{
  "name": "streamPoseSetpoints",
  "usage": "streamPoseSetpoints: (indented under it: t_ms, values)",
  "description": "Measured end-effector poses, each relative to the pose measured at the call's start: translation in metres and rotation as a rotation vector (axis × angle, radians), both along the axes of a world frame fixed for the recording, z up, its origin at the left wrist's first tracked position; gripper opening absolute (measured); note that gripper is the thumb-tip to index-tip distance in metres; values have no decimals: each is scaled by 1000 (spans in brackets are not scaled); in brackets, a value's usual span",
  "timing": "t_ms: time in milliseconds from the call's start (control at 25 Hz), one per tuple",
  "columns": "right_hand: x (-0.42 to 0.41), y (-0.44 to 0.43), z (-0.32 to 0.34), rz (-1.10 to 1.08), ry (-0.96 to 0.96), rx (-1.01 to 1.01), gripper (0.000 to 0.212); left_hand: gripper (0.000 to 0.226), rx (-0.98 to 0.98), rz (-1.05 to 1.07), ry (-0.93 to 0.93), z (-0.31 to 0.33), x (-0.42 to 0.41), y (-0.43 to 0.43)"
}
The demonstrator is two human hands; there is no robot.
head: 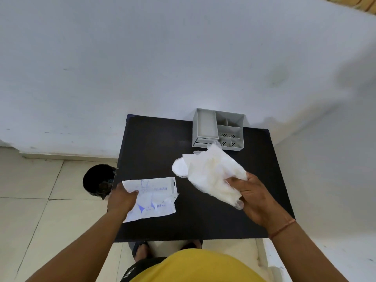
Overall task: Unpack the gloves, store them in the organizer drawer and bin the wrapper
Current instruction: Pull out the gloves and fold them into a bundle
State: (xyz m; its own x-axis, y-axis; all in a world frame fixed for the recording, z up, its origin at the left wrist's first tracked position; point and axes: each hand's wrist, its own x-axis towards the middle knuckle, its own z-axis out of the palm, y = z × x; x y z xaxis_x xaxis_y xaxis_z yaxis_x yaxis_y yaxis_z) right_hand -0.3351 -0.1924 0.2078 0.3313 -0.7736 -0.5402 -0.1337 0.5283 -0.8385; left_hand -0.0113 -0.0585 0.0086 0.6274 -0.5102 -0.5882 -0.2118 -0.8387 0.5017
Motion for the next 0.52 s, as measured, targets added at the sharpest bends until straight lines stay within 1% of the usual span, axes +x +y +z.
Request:
streamPoseSetpoints:
  t_ms: [40, 80, 120, 160, 200, 240, 280, 320, 360, 400, 440, 480, 520]
  values:
    - [3, 1, 5, 3, -52, 19, 20, 58, -57, -70, -109, 10, -6, -5]
    - [4, 2, 7, -2, -116, 36, 23, 55, -139, -122, -149, 24, -14, -11]
    - [3, 2, 7, -16, -190, 61, 25, 46, -223, -140, -65, 41, -21, -20]
    - [2, 4, 6, -38, -268, 106, 26, 34, -305, -87, 185, 60, -29, -31]
    - [3, 6, 6, -55, -341, 170, 28, 26, -352, -34, 554, 79, -40, -40]
    - [4, 8, 4, -56, -373, 225, 30, 26, -396, -21, 903, 96, -51, -45]
    - [6, 11, 1, -46, -341, 250, 34, 30, -440, -21, 1156, 110, -62, -50]
    - [8, 14, -2, -27, -260, 233, 41, 35, -473, -34, 1319, 122, -71, -55]
    - [10, 17, -3, -17, -143, 199, 51, 39, -472, -40, 1416, 131, -78, -59]
    - [9, 18, -5, -21, -54, 172, 59, 43, -454, -46, 1461, 137, -84, -62]
    - [6, 18, -7, -38, -27, 170, 63, 44, -431, -48, 1460, 141, -89, -66]
    - [0, 18, -8, -66, -54, 172, 63, 44, -418, -59, 1419, 141, -91, -68]
    - [-8, 19, -8, -101, -86, 174, 60, 43, -406, -91, 1338, 140, -94, -69]
